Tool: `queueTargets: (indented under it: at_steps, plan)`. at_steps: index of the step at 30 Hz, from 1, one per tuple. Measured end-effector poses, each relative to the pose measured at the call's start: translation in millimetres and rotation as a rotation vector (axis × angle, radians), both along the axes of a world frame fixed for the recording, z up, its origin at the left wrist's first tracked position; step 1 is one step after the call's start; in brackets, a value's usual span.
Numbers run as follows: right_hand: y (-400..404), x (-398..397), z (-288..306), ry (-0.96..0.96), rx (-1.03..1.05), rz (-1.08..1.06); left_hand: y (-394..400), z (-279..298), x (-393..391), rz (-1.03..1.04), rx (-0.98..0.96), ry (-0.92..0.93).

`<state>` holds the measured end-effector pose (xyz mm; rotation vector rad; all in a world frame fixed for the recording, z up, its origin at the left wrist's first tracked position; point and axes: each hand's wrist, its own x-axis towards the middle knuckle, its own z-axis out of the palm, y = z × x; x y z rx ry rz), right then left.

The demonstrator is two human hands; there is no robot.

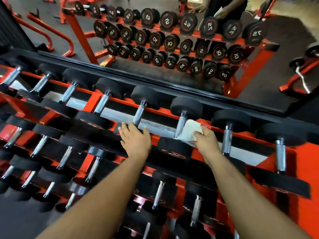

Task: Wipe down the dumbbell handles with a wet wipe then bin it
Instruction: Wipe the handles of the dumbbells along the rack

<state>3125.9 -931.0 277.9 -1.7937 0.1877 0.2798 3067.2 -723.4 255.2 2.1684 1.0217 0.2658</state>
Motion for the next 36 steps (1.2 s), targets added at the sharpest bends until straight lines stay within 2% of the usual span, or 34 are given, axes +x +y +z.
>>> queueTargets:
  at_steps: [2, 4, 9, 14, 17, 18, 20, 23, 25, 28, 31, 34, 36]
  plan:
    - [-8, -4, 6, -0.026, 0.024, -0.035, -36, -1, -6, -0.063, 0.002, -0.002]
    - [-10, -1, 6, -0.048, 0.033, -0.045, -61, -2, -4, -0.084, -0.080, 0.033]
    - [-7, 7, 11, -0.123, -0.003, -0.022, -82, 5, 27, 0.019, -0.492, 0.261]
    - [-16, 20, 8, -0.204, -0.112, 0.011, -82, -5, 47, 0.087, -0.465, 0.298]
    - [-23, 37, 11, -0.399, -0.320, 0.035, -85, -9, 49, 0.154, -0.435, 0.230]
    - [-23, 42, 13, -0.529, -0.419, 0.094, -86, -10, 50, 0.162, -0.415, 0.200]
    - [-21, 55, 2, -0.756, -0.608, 0.377, -88, -12, 51, 0.180, -0.372, 0.151]
    - [-19, 66, -25, -0.936, -1.000, 1.019, -89, -19, 53, 0.217, -0.344, 0.091]
    - [-18, 79, -43, -1.058, -1.149, 1.376, -89, -24, 54, 0.234, -0.335, 0.060]
    - [-21, 100, -42, -1.160, -1.188, 1.562, -93, -25, 55, 0.226, -0.303, 0.040]
    - [-24, 111, -30, -1.174, -1.198, 1.691, -95, -23, 55, 0.242, -0.287, 0.043]
    - [-13, 109, -29, -1.087, -1.153, 1.729, -97, -21, 56, 0.261, -0.294, 0.047]
    - [0, 105, -39, -1.131, -1.140, 1.717, -97, -18, 55, 0.277, -0.294, 0.027]
